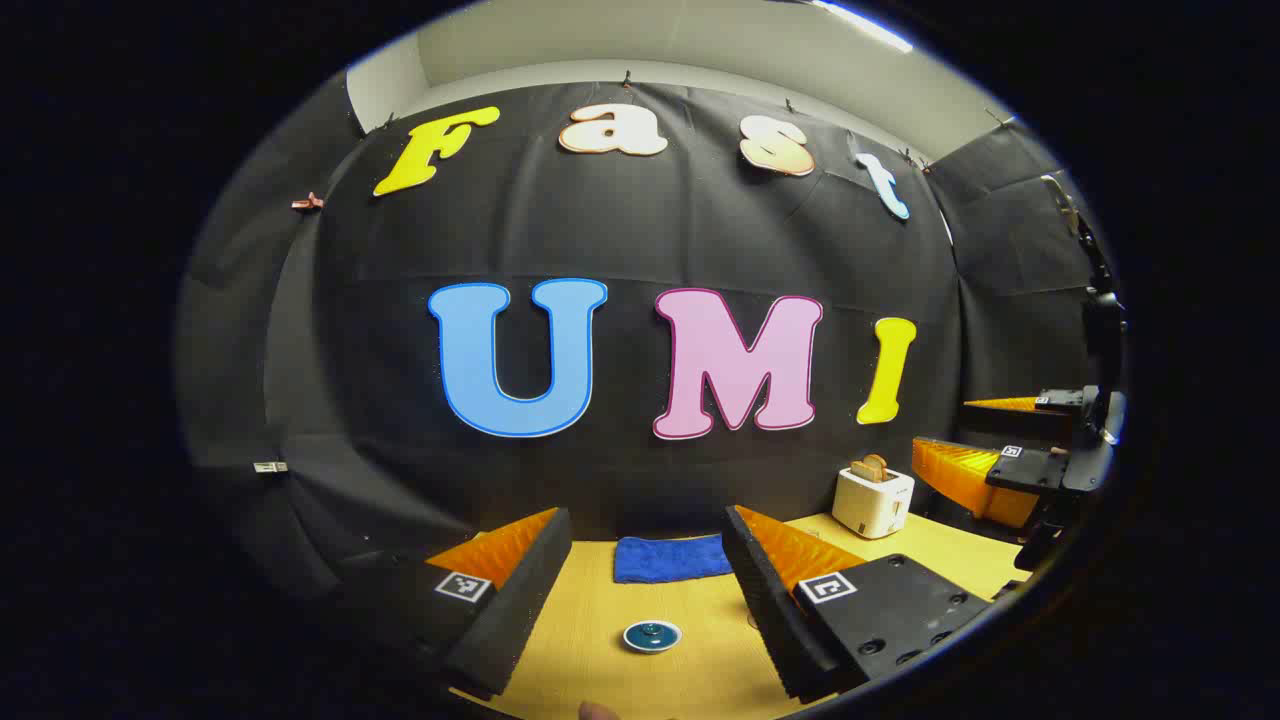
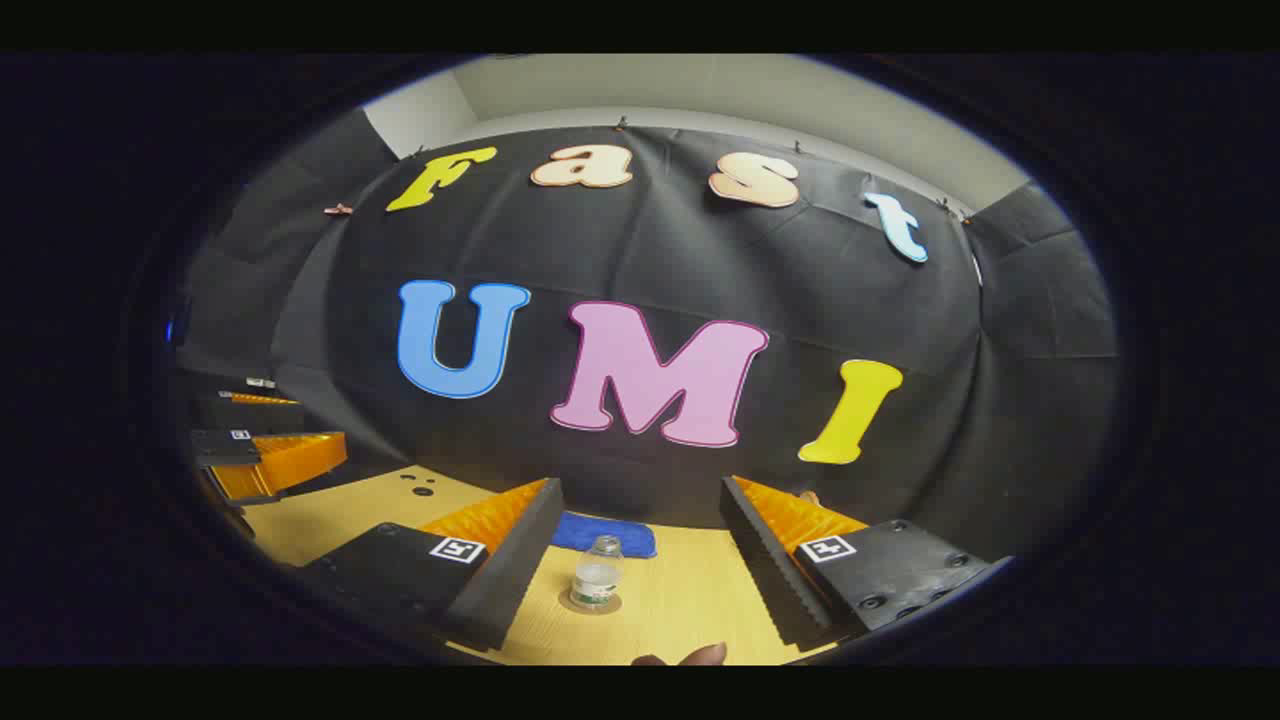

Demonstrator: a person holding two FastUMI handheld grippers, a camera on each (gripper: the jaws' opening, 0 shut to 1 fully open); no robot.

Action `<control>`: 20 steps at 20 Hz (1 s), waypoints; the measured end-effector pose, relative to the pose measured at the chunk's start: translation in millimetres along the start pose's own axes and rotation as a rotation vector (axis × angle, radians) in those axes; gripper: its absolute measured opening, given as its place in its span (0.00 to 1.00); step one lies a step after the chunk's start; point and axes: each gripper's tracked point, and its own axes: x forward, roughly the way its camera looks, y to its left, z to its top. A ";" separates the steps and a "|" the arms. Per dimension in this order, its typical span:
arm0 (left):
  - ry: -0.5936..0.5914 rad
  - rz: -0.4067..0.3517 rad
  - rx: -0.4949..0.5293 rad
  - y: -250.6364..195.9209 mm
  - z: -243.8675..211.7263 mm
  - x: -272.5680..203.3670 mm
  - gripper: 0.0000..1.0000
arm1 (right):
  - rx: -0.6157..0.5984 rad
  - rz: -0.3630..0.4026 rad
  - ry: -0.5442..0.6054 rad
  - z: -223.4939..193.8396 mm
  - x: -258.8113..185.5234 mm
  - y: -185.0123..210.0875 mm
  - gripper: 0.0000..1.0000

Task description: Open the teacup lid with one hand, grasp the water bottle and pour water into the teacup with the other hand; after pouring, place the water bottle on the coaster and then close the teacup lid.

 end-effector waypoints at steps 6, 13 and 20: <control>0.001 -0.002 -0.010 -2.5 -2.0 4.6 0.96 | -0.008 0.003 -0.002 0.0 1.5 1.7 0.98; 0.011 -0.003 -0.016 -3.2 -9.0 8.1 0.99 | -0.018 0.009 0.000 -3.7 6.8 5.6 0.98; 0.050 0.002 -0.004 -4.9 -56.7 36.5 0.96 | -0.022 0.046 0.019 -41.3 21.5 19.5 0.98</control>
